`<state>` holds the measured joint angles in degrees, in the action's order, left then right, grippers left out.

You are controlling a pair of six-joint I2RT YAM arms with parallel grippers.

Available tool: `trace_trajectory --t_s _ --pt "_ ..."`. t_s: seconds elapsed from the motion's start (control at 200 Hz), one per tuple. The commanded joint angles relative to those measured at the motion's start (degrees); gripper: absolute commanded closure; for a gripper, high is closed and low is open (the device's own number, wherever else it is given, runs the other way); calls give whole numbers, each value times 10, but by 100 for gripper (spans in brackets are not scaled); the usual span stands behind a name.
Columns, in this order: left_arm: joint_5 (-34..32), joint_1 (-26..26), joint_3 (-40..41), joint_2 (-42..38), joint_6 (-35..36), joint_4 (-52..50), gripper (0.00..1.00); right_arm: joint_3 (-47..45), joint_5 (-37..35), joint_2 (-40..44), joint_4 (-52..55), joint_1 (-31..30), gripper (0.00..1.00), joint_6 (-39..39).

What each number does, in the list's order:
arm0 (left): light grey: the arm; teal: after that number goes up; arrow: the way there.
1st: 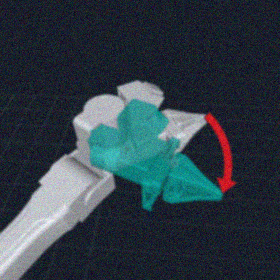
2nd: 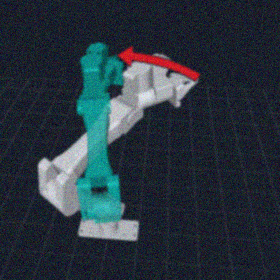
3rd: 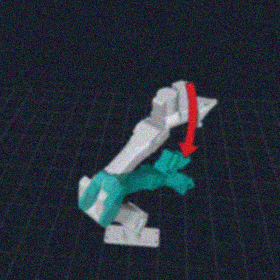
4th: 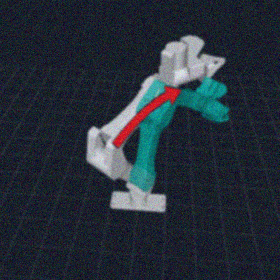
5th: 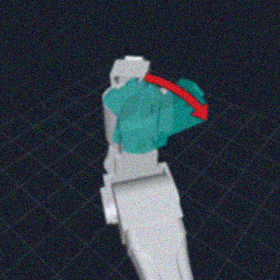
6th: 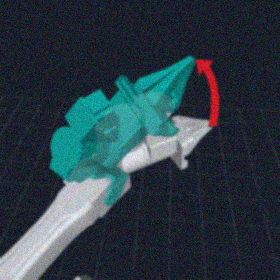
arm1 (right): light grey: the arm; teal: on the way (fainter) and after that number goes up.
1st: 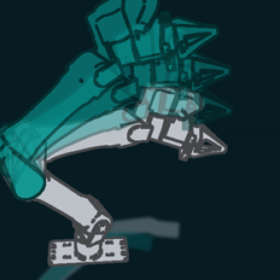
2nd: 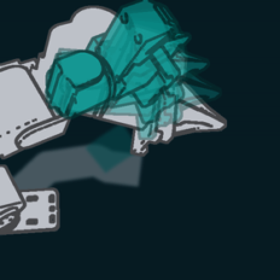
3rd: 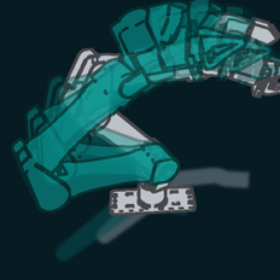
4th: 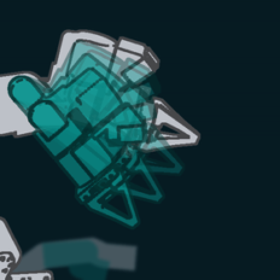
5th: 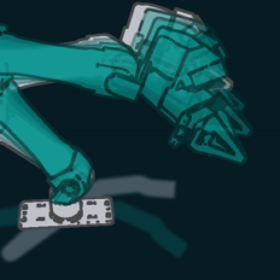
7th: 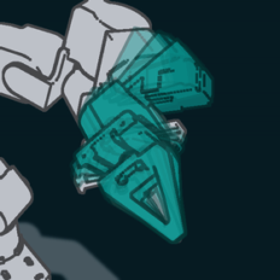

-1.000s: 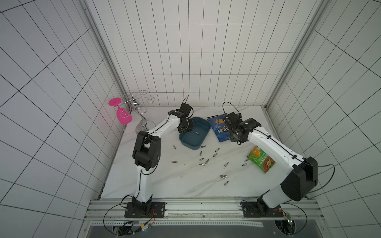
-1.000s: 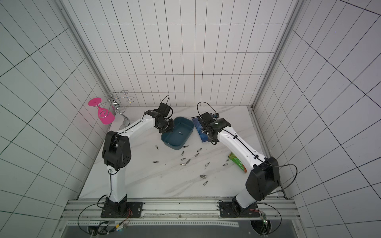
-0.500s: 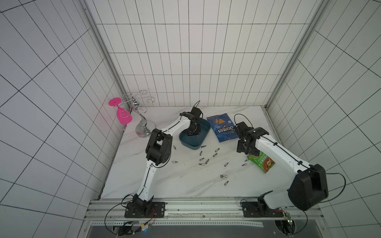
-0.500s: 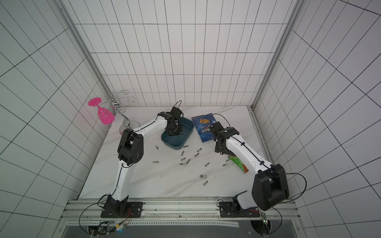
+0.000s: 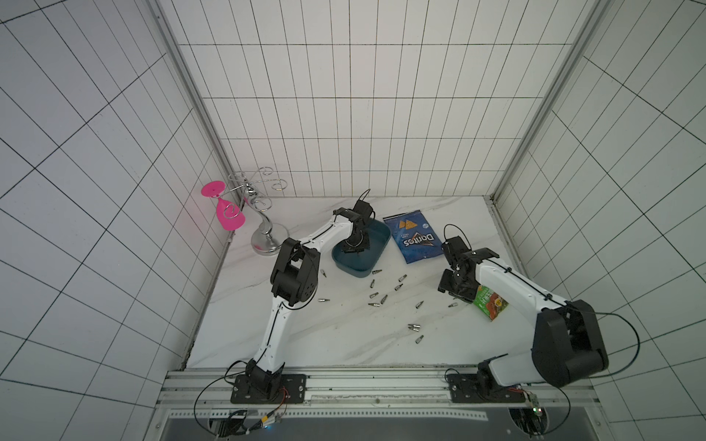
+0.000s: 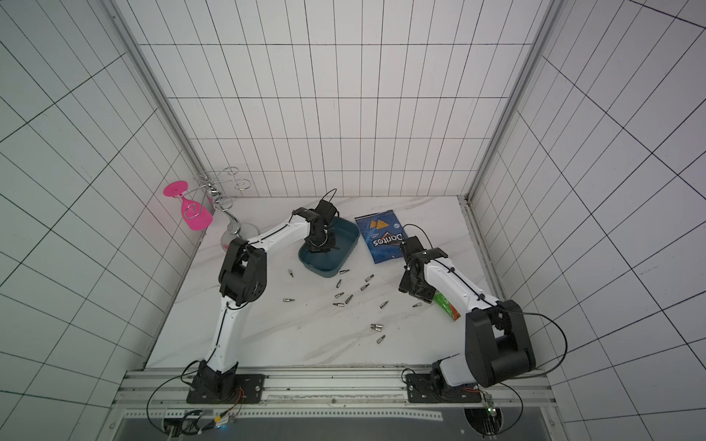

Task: Put the bit on the desktop into the storage box
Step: Place the screwdriver bit in the storage box.

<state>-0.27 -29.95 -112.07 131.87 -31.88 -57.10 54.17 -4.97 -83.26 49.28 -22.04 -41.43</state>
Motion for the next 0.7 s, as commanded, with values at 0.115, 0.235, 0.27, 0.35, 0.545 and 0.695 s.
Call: trace_trajectory --t_s 0.115,0.235,0.27,0.35,0.545,0.695 --pt "-13 3 -30 26 17 -25 100 -1 15 -35 -21 25 45 1" --pt "-13 4 -30 23 17 -24 100 -1 9 -49 -25 28 45 6" --pt "-14 4 -30 22 18 -24 100 -3 5 -52 -25 30 45 6" --pt "-15 4 -31 22 18 -24 95 -5 2 -57 -25 34 45 13" --pt "-17 4 -39 26 19 -25 81 -6 -11 -68 -33 51 46 31" --pt "-17 3 -44 29 21 -28 77 -1 -10 -87 -42 57 47 40"
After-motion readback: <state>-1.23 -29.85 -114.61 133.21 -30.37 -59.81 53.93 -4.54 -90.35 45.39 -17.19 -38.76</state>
